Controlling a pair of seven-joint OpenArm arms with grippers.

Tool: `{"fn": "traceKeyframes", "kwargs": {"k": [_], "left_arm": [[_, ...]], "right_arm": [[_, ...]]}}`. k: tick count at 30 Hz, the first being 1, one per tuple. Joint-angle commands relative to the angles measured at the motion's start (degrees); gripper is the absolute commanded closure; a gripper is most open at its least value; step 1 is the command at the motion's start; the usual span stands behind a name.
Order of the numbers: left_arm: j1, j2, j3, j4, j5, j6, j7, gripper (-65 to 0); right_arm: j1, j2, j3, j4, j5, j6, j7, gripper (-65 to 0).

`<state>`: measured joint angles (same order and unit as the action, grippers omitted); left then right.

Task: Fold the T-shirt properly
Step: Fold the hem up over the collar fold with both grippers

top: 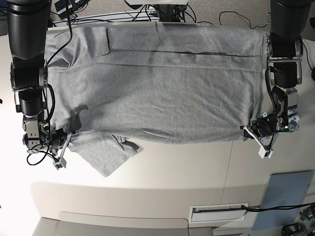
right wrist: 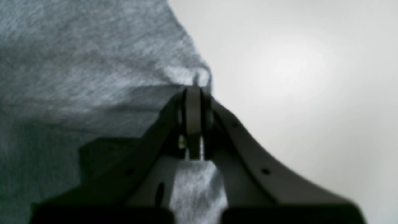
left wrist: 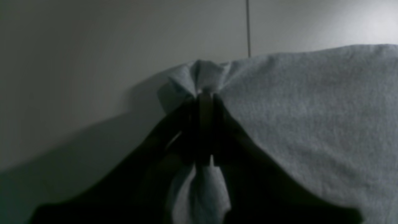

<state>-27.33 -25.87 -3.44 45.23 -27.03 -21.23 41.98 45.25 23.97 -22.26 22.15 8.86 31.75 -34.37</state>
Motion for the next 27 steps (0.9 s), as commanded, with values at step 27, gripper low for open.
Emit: {"fn": "traceKeyframes", "kwargs": {"k": [27], "left_arm": [[16.04, -5.4, -5.81, 36.3, -7.37, 0.83, 14.36, 0.0]], "right_arm": [[-25.29, 15.87, 13.79, 50.53, 16.65, -4.63, -21.24, 0.0]]}}
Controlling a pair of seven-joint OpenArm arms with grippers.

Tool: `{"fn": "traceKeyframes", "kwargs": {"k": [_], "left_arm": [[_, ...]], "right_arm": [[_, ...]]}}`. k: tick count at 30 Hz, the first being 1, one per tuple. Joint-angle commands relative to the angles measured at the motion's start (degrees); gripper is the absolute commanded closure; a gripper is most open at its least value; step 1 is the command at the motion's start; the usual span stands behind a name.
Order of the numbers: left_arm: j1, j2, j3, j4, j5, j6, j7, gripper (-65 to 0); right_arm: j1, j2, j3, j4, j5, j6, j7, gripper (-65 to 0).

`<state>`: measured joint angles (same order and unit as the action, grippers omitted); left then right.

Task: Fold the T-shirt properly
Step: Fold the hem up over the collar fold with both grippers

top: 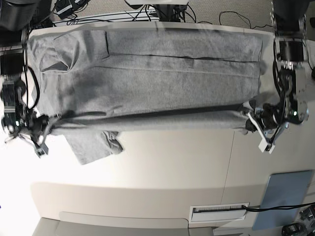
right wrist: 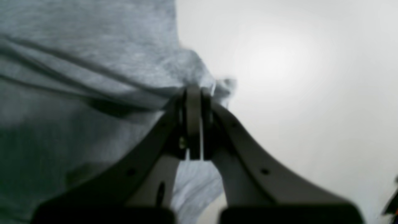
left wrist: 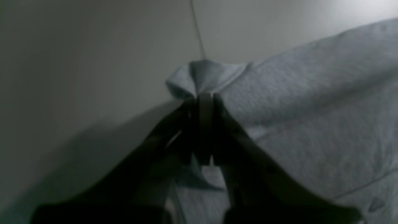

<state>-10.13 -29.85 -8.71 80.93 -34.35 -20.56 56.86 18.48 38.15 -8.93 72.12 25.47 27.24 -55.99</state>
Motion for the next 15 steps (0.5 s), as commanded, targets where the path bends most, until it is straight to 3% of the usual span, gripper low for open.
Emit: {"fn": "traceKeyframes", "kwargs": {"k": [1, 10, 15], "left_arm": [[0.55, -1.4, -2.03, 1.92, -0.46, 0.13, -0.15, 0.0], [13.55, -1.44, -10.91, 8.76, -3.43, -1.38, 0.61, 0.0], [18.95, -1.44, -14.6, 10.78, -6.56, -3.72, 1.4, 0.0]], "right_arm": [[-1.36, 1.68, 3.19, 2.8, 0.02, -0.11, 0.26, 0.0], [-26.62, 1.22, 22.56, 24.26, -0.02, -0.22, -0.37, 0.0], [-36.61, -1.22, 30.01, 31.63, -0.02, -1.01, -0.22, 0.0]]}}
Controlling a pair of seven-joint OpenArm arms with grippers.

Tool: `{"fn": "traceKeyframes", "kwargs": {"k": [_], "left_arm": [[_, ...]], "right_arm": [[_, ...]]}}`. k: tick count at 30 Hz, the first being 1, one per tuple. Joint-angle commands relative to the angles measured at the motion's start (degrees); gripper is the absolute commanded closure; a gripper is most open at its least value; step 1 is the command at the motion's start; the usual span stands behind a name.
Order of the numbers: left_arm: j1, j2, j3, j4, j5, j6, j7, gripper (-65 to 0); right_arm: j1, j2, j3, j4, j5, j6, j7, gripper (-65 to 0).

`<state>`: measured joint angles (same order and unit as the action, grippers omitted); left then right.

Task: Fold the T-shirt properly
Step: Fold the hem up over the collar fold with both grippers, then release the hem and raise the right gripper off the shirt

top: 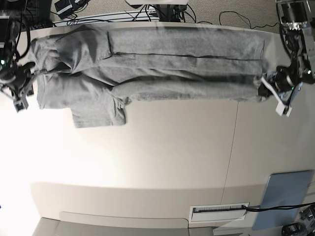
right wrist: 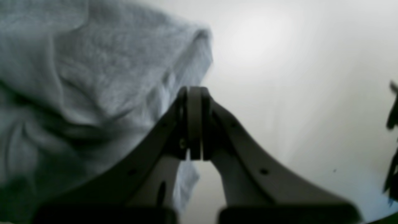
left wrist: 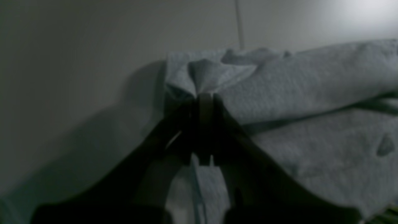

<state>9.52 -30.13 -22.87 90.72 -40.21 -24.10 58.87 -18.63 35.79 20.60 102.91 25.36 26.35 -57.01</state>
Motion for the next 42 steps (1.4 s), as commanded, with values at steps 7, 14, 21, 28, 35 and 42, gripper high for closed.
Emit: {"fn": "traceKeyframes", "kwargs": {"k": [7, 14, 21, 28, 35, 42], "left_arm": [[3.21, -1.14, -1.01, 1.07, -2.43, -1.49, -0.79, 0.0], [3.69, -1.14, -1.01, 1.07, -2.45, -1.51, -1.36, 0.0], [3.69, -1.16, -1.01, 1.07, -2.43, -1.51, -1.44, 0.0], [3.65, -1.51, -1.07, 2.73, -3.08, -1.51, 0.04, 0.0], [4.02, -1.49, -1.33, 11.21, -4.44, -1.49, 7.69, 0.0], [6.97, -1.99, -1.33, 14.47, -3.91, -1.53, 10.27, 0.0]], "right_arm": [[-6.23, -1.99, 4.63, 3.28, 0.11, -0.04, 1.14, 0.0], [-7.21, -1.97, 4.63, 3.28, 0.13, -0.02, 4.07, 0.0], [-6.86, -1.95, 4.63, 3.28, 0.11, 2.16, 10.25, 0.0], [-3.87, -1.95, 4.63, 3.26, 0.09, 2.38, 10.36, 0.0], [-2.32, -1.97, 4.63, 3.17, -1.44, 2.12, 9.84, 0.0], [-2.34, -1.97, 4.63, 3.15, -1.97, 2.1, 8.57, 0.0]]}}
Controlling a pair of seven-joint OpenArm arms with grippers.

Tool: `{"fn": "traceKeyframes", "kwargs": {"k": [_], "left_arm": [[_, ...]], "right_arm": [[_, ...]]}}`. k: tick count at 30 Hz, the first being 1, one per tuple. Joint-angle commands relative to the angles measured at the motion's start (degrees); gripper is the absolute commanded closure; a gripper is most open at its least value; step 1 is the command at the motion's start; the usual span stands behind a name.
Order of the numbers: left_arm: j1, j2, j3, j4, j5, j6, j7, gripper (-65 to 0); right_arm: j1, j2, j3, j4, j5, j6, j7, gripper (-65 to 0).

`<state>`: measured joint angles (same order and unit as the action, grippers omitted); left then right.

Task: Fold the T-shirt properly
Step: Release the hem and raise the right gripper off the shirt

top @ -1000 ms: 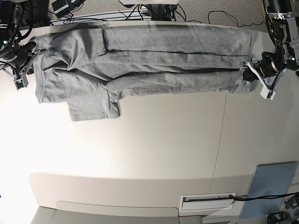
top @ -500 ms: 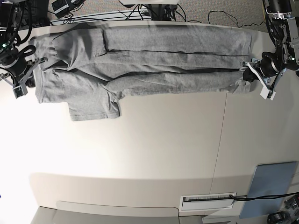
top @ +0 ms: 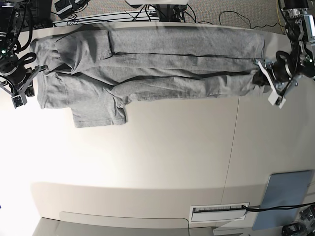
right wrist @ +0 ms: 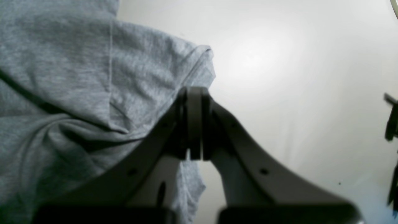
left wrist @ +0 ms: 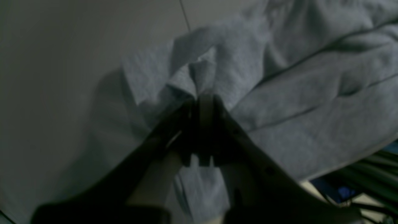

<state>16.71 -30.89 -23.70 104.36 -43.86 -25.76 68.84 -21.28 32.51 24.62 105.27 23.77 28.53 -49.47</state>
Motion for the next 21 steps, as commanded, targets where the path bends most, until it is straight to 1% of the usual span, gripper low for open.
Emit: {"fn": "traceKeyframes", "kwargs": {"k": [1, 3, 5, 9, 11, 12, 14, 15, 16, 17, 18, 19, 21], "left_arm": [[0.72, -1.7, -0.5, 0.81, -0.26, 0.15, 0.39, 0.0], [2.8, -2.93, -0.5, 0.76, -0.31, 0.07, 0.13, 0.0], [4.33, -3.54, -0.5, 0.48, -0.26, -1.22, -1.11, 0.0], [5.35, -3.21, -0.48, -0.37, 2.78, -1.31, -6.58, 0.0], [5.33, -3.26, -0.48, -0.48, 3.37, -1.33, -6.97, 0.0], [5.33, -3.26, -0.48, -0.48, 3.37, -1.33, -6.97, -2.2], [5.33, -3.23, -0.48, -0.48, 3.39, -1.18, -6.95, -19.4], [5.33, -3.23, -0.48, -0.48, 3.52, -1.03, -6.97, -29.0], [5.33, -3.26, -0.48, -0.48, 3.98, -0.61, -6.99, -37.7], [5.33, -3.26, -0.48, -0.48, 4.57, 0.15, -7.02, -44.4], [5.33, -3.26, -0.48, -0.48, 5.25, 0.96, -7.02, -48.3], [5.33, -3.26, -0.48, -0.48, 5.92, 1.64, -6.99, -49.8], [5.33, -3.26, -0.48, -0.48, 7.08, 2.49, -7.32, -49.8]], "right_arm": [[0.33, 1.31, 0.61, 0.79, -1.14, -0.09, 1.03, 0.0], [0.33, 1.31, 0.61, 0.79, -1.79, -0.57, 1.07, 0.0], [0.33, 1.31, 0.61, 0.79, -1.75, -1.42, 1.11, 0.0], [0.33, 1.31, 0.55, 0.79, -1.73, -1.31, 1.29, 0.0], [0.33, 1.31, 0.55, 0.79, -1.75, -0.24, 1.27, 0.0], [0.33, 1.33, 0.55, 0.79, -1.75, 1.64, 1.38, 0.0], [0.33, 1.31, 0.55, 0.79, -1.73, 5.46, 2.32, 0.0], [0.33, 1.31, 0.55, 0.79, -1.7, 6.38, 3.1, -0.1], [0.33, 1.31, 0.55, 0.79, -1.73, 6.43, 3.72, -3.5], [0.33, 1.33, 0.55, 0.79, -1.73, 6.4, 4.11, -6.4], [0.35, 1.33, 0.55, 0.79, -1.7, 6.4, 4.28, -9.0], [0.33, 1.31, 0.55, 0.79, -1.7, 6.4, 4.74, -12.0], [0.33, 1.31, 0.55, 0.79, -1.7, 6.38, 6.1, -19.0]]}}
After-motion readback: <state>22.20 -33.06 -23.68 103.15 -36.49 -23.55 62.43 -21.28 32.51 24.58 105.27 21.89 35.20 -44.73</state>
